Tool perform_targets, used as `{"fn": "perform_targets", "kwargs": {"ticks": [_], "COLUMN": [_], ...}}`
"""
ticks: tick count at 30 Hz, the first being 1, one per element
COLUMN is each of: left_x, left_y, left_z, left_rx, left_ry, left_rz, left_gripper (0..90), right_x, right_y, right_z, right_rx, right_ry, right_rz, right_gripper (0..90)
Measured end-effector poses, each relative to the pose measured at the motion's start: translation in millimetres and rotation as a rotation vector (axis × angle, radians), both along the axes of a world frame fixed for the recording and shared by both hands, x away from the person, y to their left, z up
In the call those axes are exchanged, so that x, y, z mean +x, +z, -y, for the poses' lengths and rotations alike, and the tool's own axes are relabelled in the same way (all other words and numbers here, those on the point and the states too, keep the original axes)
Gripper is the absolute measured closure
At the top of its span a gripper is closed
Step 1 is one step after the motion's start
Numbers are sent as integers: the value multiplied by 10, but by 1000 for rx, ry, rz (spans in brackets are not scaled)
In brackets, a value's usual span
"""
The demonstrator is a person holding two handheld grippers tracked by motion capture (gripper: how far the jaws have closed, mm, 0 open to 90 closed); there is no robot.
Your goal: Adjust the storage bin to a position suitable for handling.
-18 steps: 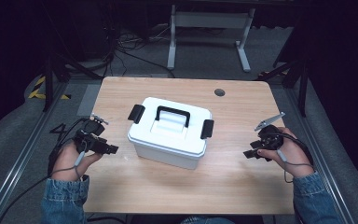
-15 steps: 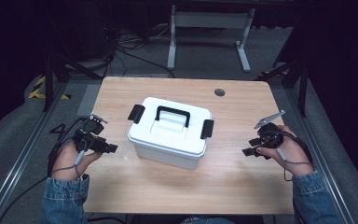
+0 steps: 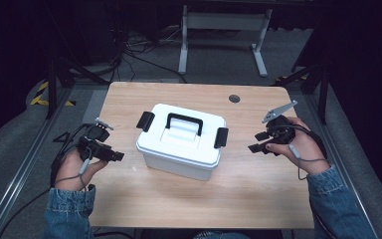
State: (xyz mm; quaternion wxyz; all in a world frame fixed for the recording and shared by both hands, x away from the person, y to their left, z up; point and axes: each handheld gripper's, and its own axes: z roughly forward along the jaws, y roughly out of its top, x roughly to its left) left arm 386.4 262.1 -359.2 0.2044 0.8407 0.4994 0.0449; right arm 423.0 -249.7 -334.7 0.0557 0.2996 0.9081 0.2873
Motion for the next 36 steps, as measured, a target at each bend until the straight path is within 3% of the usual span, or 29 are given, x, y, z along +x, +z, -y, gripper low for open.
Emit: {"fn": "perform_targets", "kwargs": {"ticks": [6, 13, 19, 27, 36], "left_x": [-1, -5, -9, 1, 7], "left_y": [9, 20, 23, 18, 25], "left_z": [-6, -18, 9, 6, -10], "left_rx": [-17, -26, -31, -48, -80], "left_ry": [-15, 3, -5, 9, 41], "left_rz": [16, 26, 37, 33, 33], "left_gripper": [420, 427, 432, 435, 436], "right_x": [85, 161, 265, 324, 482], "right_y": [207, 342, 456, 527, 487], "right_z": [-194, -371, -548, -759, -1122], "right_rx": [22, 1, 21, 68, 62], "right_ry": [27, 63, 86, 129, 180], "right_rz": [7, 3, 4, 6, -3], "right_gripper": [438, 441, 440, 438, 436]}}
